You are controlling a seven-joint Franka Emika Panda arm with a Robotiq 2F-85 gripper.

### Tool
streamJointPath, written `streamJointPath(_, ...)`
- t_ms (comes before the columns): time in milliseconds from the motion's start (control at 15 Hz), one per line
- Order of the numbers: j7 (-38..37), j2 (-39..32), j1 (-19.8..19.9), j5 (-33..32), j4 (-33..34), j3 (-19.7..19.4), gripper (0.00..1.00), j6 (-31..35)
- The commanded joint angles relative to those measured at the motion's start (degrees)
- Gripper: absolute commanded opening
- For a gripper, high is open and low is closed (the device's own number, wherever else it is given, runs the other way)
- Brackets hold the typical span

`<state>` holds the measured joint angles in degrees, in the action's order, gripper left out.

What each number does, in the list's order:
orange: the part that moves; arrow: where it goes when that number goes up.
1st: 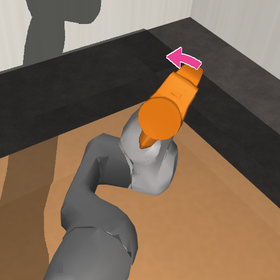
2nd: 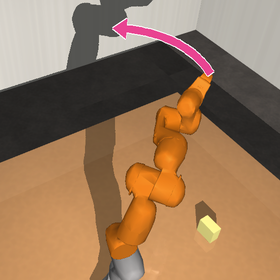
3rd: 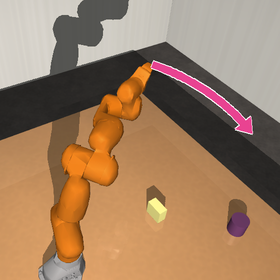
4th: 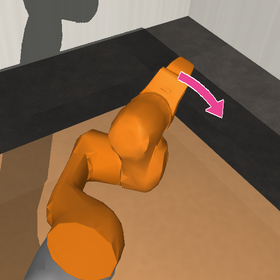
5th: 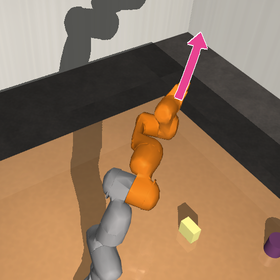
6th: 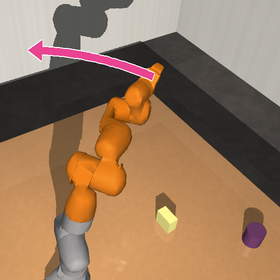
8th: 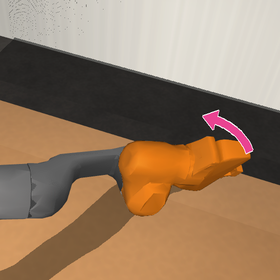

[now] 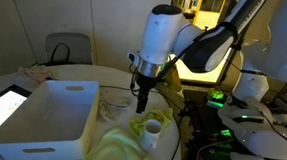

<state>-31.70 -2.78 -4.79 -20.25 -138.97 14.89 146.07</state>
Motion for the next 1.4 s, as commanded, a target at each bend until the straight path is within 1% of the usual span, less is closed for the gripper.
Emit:
streamJointPath(0,-7.3,-8.0,-3.8,-7.5,6.3,-4.2,1.0,2.1)
streamJointPath(400,-15.3,-18.3,-10.8,-15.8,13.4,-12.5,1.0,6.1)
streamJointPath(667,-21.2,-24.0,-15.1,-21.8,16.8,-18.3,1.0,8.8)
streamJointPath(1067,-29.8,-31.0,-18.5,-30.7,20.2,-24.2,1.0,14.6)
streamJointPath(1333,-34.8,-35.4,-20.3,-36.0,22.0,-27.4,1.0,19.1)
